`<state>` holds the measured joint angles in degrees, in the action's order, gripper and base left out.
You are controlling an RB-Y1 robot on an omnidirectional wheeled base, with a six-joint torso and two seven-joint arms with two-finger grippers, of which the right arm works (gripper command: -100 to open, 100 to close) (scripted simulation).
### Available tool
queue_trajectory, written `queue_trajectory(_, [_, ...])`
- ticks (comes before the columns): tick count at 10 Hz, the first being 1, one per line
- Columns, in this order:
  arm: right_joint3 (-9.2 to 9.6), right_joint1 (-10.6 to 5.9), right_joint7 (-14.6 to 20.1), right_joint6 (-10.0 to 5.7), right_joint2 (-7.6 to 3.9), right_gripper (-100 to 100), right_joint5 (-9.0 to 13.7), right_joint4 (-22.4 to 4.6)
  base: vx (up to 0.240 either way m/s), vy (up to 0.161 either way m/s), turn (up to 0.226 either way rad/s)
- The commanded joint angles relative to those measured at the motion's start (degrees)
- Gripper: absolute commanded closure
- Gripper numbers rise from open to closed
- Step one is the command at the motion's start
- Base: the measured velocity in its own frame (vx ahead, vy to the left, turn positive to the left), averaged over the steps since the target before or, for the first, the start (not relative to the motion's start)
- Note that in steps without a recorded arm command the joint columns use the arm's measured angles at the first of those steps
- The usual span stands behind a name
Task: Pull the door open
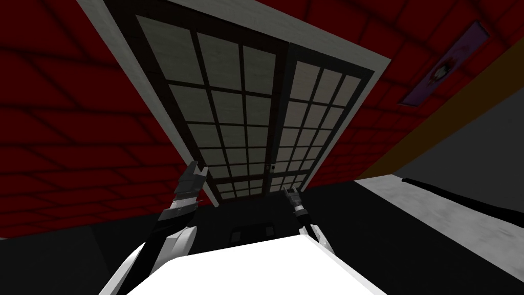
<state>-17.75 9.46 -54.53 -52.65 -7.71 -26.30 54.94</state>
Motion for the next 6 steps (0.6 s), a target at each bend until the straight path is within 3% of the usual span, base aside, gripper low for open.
queue_trajectory(1, [-0.66, -0.62, -1.8, -0.44, -0.07, -100, -0.9, -2.1, 0.219, 0.083, 0.030])
queue_trajectory(4, [-1.70, -1.90, -4.6, -1.32, -0.11, -100, -2.3, -5.8, 0.179, 0.069, 0.023])
queue_trajectory(6, [-2.20, -2.61, -6.0, -1.75, -0.11, -100, -2.9, -7.6, 0.166, 0.020, 0.024])
